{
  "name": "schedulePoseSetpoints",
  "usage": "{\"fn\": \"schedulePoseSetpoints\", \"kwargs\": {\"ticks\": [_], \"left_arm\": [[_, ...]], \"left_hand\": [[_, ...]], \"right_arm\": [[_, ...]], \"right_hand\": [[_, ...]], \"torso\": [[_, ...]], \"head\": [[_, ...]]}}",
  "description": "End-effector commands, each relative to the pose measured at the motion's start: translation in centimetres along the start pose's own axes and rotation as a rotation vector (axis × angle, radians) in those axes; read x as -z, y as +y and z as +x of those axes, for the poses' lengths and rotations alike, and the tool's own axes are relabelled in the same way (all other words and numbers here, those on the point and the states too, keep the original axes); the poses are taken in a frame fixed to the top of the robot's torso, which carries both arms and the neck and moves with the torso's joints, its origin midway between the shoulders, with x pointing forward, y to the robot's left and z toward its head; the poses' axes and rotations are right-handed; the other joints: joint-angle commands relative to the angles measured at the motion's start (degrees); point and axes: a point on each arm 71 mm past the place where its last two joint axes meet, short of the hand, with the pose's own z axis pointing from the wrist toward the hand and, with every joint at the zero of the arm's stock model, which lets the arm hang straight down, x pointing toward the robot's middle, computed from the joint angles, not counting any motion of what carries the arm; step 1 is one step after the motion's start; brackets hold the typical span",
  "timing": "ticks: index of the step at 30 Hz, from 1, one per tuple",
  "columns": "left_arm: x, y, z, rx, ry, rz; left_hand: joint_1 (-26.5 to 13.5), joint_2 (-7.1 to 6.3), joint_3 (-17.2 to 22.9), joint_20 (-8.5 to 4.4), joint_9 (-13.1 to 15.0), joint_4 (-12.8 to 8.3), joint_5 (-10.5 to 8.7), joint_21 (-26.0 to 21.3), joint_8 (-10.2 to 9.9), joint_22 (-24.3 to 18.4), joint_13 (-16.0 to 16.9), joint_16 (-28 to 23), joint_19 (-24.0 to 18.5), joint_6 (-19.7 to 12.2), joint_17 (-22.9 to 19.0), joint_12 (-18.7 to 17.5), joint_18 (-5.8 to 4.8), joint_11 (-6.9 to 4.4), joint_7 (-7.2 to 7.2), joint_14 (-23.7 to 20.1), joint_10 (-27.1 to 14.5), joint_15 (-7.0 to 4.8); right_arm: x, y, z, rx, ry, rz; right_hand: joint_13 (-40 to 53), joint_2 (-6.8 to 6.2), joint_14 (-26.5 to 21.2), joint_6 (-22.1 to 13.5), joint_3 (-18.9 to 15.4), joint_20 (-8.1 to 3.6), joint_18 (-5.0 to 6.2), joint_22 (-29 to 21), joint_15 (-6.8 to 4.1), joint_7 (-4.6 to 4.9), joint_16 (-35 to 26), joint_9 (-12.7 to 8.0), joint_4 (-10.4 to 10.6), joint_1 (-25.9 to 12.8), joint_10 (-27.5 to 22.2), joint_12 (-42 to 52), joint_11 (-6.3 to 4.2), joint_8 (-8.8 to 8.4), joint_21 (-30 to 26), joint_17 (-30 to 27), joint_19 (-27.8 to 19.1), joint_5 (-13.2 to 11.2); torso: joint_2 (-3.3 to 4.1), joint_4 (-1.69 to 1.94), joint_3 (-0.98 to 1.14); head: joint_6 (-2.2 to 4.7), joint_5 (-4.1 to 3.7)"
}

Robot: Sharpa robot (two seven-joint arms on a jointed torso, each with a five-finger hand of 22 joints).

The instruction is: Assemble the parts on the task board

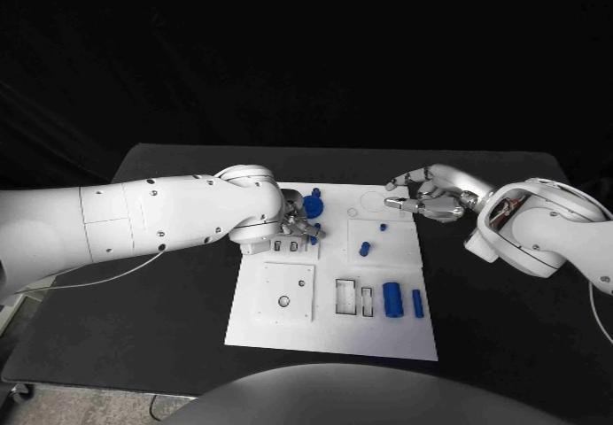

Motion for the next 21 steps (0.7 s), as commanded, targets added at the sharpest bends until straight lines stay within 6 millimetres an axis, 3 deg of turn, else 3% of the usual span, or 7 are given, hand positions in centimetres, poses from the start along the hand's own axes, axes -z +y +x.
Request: {"fn": "schedulePoseSetpoints", "kwargs": {"ticks": [1, 5, 8, 10, 13, 18, 21], "left_arm": [[-0.01, -0.03, 0.17, -0.018, 0.016, -0.012], [-0.01, -0.03, 0.21, -0.021, 0.019, -0.011], [-0.01, -0.02, 0.23, -0.023, 0.022, -0.009], [-0.02, 0.0, 0.23, -0.024, 0.024, -0.006], [-0.02, 0.06, 0.23, -0.025, 0.027, -0.004], [0.07, 0.43, 0.19, -0.022, 0.027, -0.004], [0.12, 0.71, 0.15, -0.018, 0.027, -0.006]], "left_hand": [[0.4, -0.01, 0.4, -0.19, 0.0, 0.1, 0.34, -0.3, -0.2, 2.2, 22.6, 0.1, -0.3, 0.4, 15.1, 8.7, -0.39, -3.94, -0.06, 6.1, 9.6, -0.41], [0.9, -0.23, 0.7, -0.24, 0.3, -0.1, 1.08, -0.3, -0.6, 2.3, 22.6, 0.1, -0.3, 0.5, 15.1, 8.7, -0.39, -3.99, -0.12, 6.1, 9.6, -0.45], [1.8, -0.65, 1.2, -0.31, 0.7, -0.5, 3.13, -0.4, -1.2, 2.2, 22.6, 0.1, -0.3, 0.5, 15.1, 8.7, -0.38, -4.06, -0.19, 6.1, 9.6, -0.54], [3.0, -1.11, 1.9, -0.43, 0.9, -1.0, 6.33, -0.5, -1.9, 2.2, 22.6, 0.1, -0.3, 0.5, 15.1, 8.7, -0.35, -4.14, -0.3, 6.1, 9.6, -0.61], [4.6, -1.88, 3.0, -0.51, 1.2, -1.8, 9.65, -0.6, -2.8, 2.2, 22.6, 0.1, -0.4, 0.6, 15.1, 8.7, -0.35, -4.32, -0.46, 6.1, 9.6, -0.76], [6.6, -3.2, 5.0, -0.67, 1.5, -2.6, 13.39, -0.7, -4.2, 2.2, 22.6, 0.1, -0.4, 0.9, 15.1, 8.7, -0.33, -4.45, -0.59, 6.1, 9.6, -0.88], [7.4, -3.84, 6.2, -0.72, 1.6, -2.9, 14.61, -0.8, -4.9, 2.2, 22.6, 0.1, -0.5, 1.0, 15.1, 8.7, -0.3, -4.48, -0.61, 6.1, 9.6, -0.93]], "right_arm": [[0.0, 0.01, 0.17, 0.0, 0.017, -0.003], [-0.06, -0.04, 0.23, 0.0, 0.019, -0.001], [-0.07, -0.08, 0.28, 0.0, 0.021, 0.0], [-0.07, -0.12, 0.32, 0.0, 0.022, 0.001], [-0.06, -0.2, 0.37, -0.001, 0.023, 0.004], [-0.03, -0.3, 0.47, -0.003, 0.029, 0.011], [0.0, -0.39, 0.48, -0.005, 0.031, 0.014]], "right_hand": [[15.1, 0.36, 2.2, 0.4, -0.3, 0.0, 0.76, 3.9, 0.4, 0.23, -0.3, -0.1, -0.1, 0.6, 6.1, 0.2, 0.38, 0.4, -0.3, 7.1, -0.3, 0.4], [15.1, 0.4, 2.1, 0.4, -0.2, 0.01, 0.77, 3.9, 0.41, 0.24, -0.3, -0.1, -0.1, 0.7, 6.1, 0.2, 0.38, 0.41, -0.3, 7.0, -0.3, 0.4], [15.1, 0.46, 2.1, 0.4, -0.2, 0.01, 0.79, 3.9, 0.42, 0.25, -0.3, -0.1, -0.1, 0.9, 6.1, 0.2, 0.39, 0.42, -0.4, 7.0, -0.4, 0.5], [15.1, 0.46, 2.1, 0.4, -0.2, 0.01, 0.79, 3.9, 0.42, 0.25, -0.3, -0.1, -0.1, 0.9, 6.1, 0.2, 0.39, 0.42, -0.4, 7.0, -0.4, 0.5], [15.1, 0.53, 2.1, 0.4, -0.1, 0.02, 0.8, 3.9, 0.42, 0.27, -0.4, -0.1, -0.1, 1.0, 6.1, 0.2, 0.41, 0.43, -0.5, 7.0, -0.4, 0.5], [15.1, 0.69, 2.1, 0.8, 0.0, 0.06, 0.79, 3.9, 0.48, 0.42, -0.3, -0.2, -0.2, 1.5, 6.1, 0.2, 0.49, 0.66, -0.5, 7.1, -0.4, 0.6], [15.1, 0.71, 2.1, 0.9, 0.0, 0.07, 0.79, 3.9, 0.48, 0.44, -0.3, -0.2, -0.2, 1.6, 6.1, 0.2, 0.51, 0.7, -0.5, 7.0, -0.4, 0.7]], "torso": [[0.01, 0.05, 0.05], [-0.01, 0.06, 0.02], [-0.02, 0.05, 0.03], [-0.03, 0.04, 0.03], [-0.05, 0.05, 0.02], [0.0, 0.0, 0.04], [-0.04, 0.12, 0.02]], "head": [[0.01, 0.19], [0.01, 0.35], [0.01, 0.37], [0.01, 0.4], [0.01, 0.36], [0.01, 0.33], [0.01, 0.29]]}}
